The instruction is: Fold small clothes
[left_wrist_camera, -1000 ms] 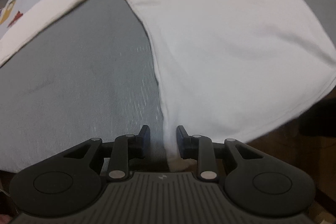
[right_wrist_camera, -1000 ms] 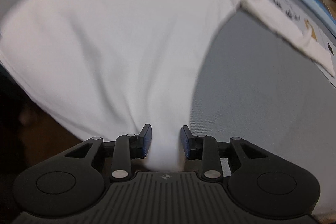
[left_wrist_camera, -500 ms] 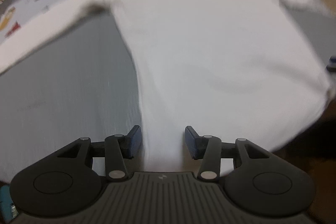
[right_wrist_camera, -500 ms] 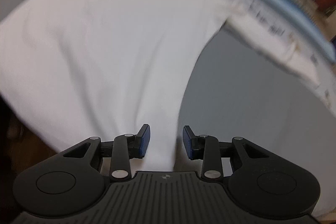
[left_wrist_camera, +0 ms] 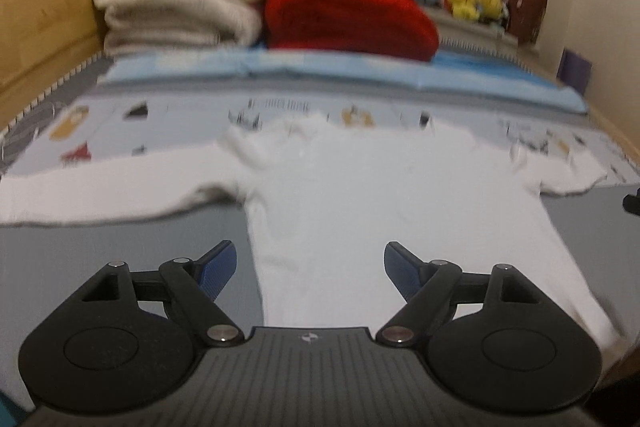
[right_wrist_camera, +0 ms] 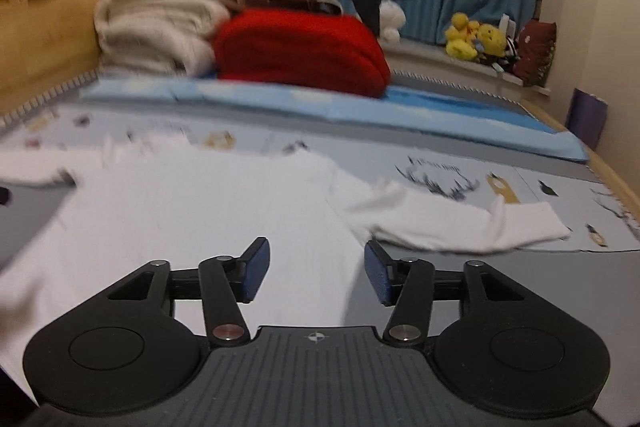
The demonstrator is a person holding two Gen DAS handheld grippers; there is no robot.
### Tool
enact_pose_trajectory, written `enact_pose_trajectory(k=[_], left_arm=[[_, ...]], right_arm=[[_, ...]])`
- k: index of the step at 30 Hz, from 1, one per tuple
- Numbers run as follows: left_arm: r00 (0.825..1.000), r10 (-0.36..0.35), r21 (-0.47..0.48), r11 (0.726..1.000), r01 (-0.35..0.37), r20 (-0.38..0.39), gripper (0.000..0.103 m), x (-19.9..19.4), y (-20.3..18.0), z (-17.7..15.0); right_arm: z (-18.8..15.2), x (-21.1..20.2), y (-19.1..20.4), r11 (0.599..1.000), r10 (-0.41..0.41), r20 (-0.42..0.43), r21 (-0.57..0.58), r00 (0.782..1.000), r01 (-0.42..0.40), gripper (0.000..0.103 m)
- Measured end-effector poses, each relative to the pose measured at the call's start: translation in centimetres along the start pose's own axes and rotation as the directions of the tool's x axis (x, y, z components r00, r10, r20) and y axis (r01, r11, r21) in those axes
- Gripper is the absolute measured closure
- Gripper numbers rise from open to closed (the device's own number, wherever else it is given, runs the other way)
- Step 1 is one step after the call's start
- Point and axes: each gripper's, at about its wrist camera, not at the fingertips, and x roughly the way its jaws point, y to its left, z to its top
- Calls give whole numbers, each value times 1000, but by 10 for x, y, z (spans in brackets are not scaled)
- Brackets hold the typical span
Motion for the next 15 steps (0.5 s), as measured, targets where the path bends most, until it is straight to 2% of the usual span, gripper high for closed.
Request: enact_pose_trajectory(k=[3, 7, 11, 15], left_arm=[[999, -10, -4, 1000, 10, 32, 18, -1, -6, 7], [1000, -12, -18, 1000, 13, 27, 18, 4, -7, 12], [998, 21, 37, 999, -23, 60, 18, 4, -10, 13], [995, 13, 114, 993, -25, 104, 19, -3, -14, 22]], right_arm=[[2, 4, 8, 1000, 0, 7, -6, 1000, 0, 43], [7, 11, 14, 1000, -5, -13, 18, 1000, 5, 43], [12, 16, 19, 999, -11, -5, 30, 1000, 11, 43], [16, 19, 23, 998, -35, 2, 43, 999, 35, 43]])
